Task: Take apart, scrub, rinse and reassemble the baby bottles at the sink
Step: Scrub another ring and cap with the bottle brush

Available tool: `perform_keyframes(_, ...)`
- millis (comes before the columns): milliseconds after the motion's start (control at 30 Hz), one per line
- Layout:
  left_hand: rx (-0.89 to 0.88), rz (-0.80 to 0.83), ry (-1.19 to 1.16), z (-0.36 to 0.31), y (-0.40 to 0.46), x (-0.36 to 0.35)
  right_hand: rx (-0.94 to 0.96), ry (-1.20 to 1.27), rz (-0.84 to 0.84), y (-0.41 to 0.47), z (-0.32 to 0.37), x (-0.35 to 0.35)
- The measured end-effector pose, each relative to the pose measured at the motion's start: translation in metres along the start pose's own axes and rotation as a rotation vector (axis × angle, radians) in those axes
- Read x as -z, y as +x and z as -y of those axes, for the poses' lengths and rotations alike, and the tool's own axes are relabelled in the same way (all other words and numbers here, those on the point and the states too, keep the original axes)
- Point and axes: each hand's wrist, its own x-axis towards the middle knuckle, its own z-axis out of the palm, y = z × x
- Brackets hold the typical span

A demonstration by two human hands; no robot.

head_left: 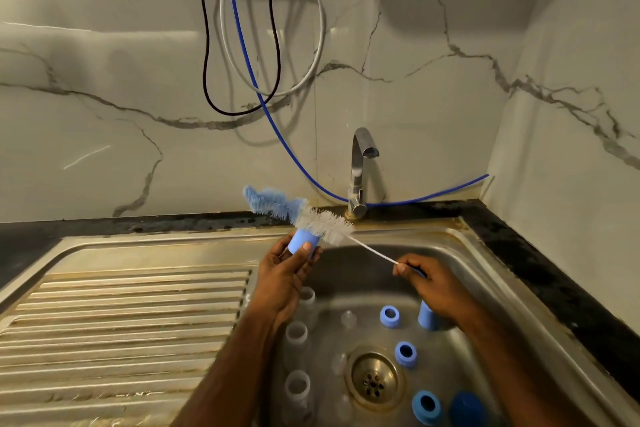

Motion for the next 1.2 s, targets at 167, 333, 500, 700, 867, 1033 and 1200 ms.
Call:
perform_keyframes(167, 0.002, 0.085, 0.175, 0.008, -0.004, -0.007, -0.012, 0.015, -0.061, 0.0, 0.009, -0.016)
perform_keyframes(333, -0.007, 0.034, 0.089, 0.005, -0.002, -0.003, 0.004, -0.012, -0.008, 0.001, 0.005, -0.007)
perform_keyframes(500, 0.024, 0.042, 0.095, 0.004, 0.0, -0.001, -0.057, -0.04, -0.072, 0.002, -0.002, -0.005)
perform_keyframes(700, 0.016, 0.034, 0.054, 0.001, -0.001, 0.0, -0.035, 0.012, -0.025, 0.002, 0.002, -0.005)
perform_keyframes(867, 0.071, 0.109, 0.294, 0.005, -0.01, -0.012, -0.049, 0.009, -0.047, 0.0, 0.004, -0.009)
perform_keyframes(1033, 0.192, 0.116, 0.343, 0.009, -0.01, -0.013, -0.035, 0.031, 0.02, 0.0, 0.009, -0.015)
perform_keyframes(1200, 0.265, 0.015, -0.028, 0.005, -0.002, -0.009, -0.046, 0.011, 0.024, -0.002, 0.003, -0.006)
